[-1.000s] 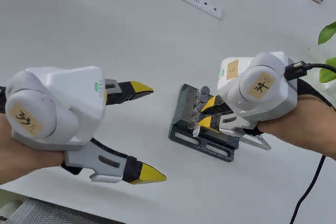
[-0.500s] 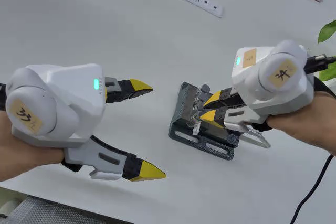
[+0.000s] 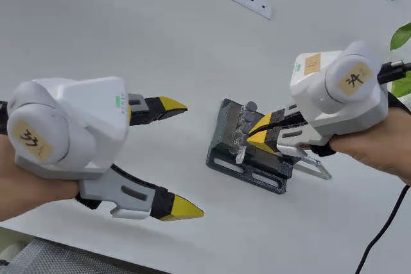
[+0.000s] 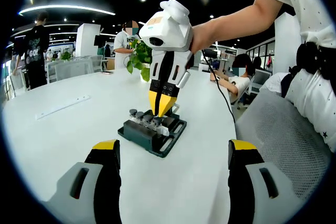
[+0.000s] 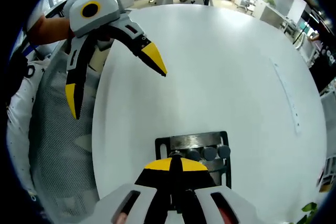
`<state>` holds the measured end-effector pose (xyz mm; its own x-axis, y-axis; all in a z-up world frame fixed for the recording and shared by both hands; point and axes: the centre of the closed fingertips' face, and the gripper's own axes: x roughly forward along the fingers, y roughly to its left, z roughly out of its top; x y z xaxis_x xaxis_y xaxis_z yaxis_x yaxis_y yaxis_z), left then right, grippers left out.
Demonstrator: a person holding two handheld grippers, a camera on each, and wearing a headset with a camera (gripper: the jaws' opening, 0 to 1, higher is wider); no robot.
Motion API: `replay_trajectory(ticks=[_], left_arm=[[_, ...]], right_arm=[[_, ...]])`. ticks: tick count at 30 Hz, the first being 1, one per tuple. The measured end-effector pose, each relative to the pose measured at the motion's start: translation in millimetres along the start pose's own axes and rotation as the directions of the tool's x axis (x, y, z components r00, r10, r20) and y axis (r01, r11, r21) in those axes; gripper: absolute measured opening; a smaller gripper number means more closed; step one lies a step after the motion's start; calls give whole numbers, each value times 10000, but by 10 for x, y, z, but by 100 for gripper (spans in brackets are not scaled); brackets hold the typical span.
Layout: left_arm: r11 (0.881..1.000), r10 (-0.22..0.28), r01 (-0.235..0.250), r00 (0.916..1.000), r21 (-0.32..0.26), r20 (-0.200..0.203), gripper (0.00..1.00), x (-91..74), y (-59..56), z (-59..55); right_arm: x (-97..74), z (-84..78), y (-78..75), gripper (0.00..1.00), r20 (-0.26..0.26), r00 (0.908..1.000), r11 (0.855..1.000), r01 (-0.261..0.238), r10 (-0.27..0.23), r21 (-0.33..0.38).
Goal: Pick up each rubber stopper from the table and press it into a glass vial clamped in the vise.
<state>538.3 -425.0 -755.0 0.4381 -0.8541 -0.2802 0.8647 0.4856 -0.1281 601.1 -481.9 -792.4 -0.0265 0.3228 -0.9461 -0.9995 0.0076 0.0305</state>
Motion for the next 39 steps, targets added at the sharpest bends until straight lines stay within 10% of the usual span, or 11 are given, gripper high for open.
replay_trajectory(ticks=[39], left_arm=[[9998,160,-157,9997,-147,158,81,-2,78,30]], right_arm=[[89,-6,15,0,-1436,9875,9951,-744,644,-655]])
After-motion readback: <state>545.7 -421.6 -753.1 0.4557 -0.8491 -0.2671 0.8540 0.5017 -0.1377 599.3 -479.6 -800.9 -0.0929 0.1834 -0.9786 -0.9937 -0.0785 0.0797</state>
